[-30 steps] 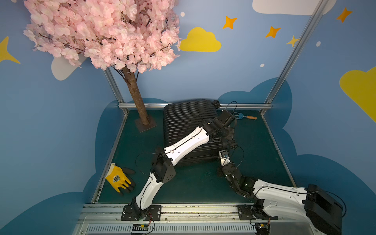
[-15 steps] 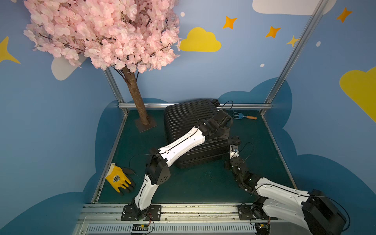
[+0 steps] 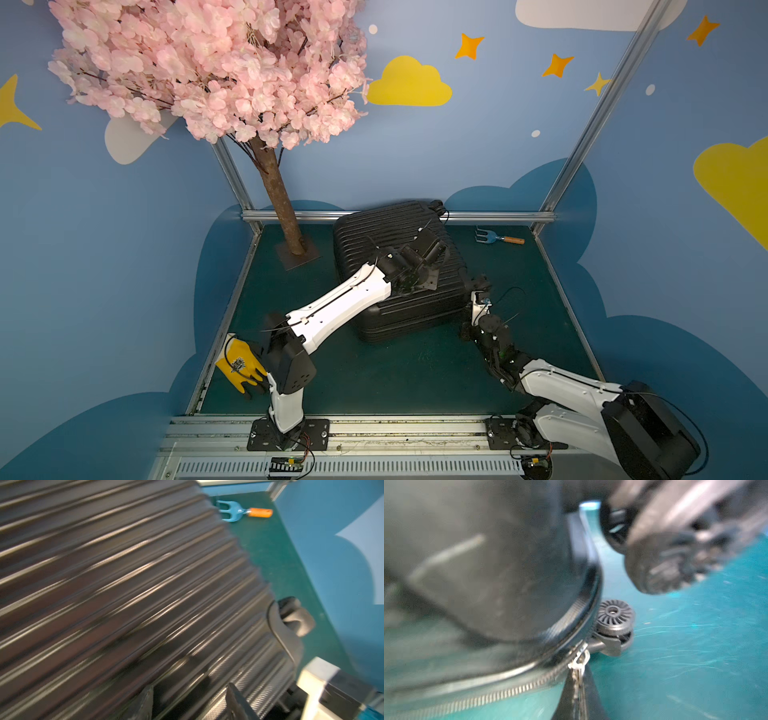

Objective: Open the suitcase zippers
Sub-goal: Adjust the suitcase at the center of the board, then unzip the zipper on the suitcase.

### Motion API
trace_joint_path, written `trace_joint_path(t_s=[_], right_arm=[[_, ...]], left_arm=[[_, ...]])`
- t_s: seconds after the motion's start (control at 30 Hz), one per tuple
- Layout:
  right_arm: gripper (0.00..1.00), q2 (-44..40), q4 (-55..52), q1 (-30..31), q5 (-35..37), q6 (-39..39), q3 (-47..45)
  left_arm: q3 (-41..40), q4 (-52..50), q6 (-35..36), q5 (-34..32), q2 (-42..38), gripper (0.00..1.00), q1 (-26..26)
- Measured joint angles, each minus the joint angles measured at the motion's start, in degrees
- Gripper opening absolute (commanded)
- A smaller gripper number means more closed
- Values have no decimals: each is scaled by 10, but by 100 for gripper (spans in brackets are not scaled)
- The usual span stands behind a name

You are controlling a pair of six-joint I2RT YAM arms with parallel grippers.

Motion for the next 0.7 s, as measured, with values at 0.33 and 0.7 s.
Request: trace_joint_path(t_s=[0.33, 0.7], right_arm=[[0, -14, -102, 246, 44, -18, 44], [0, 75, -43, 325, 108, -22, 63]], left_arm=[[-34, -66, -13, -3, -156, 67, 12], [34, -38, -35, 111, 11, 60, -60]])
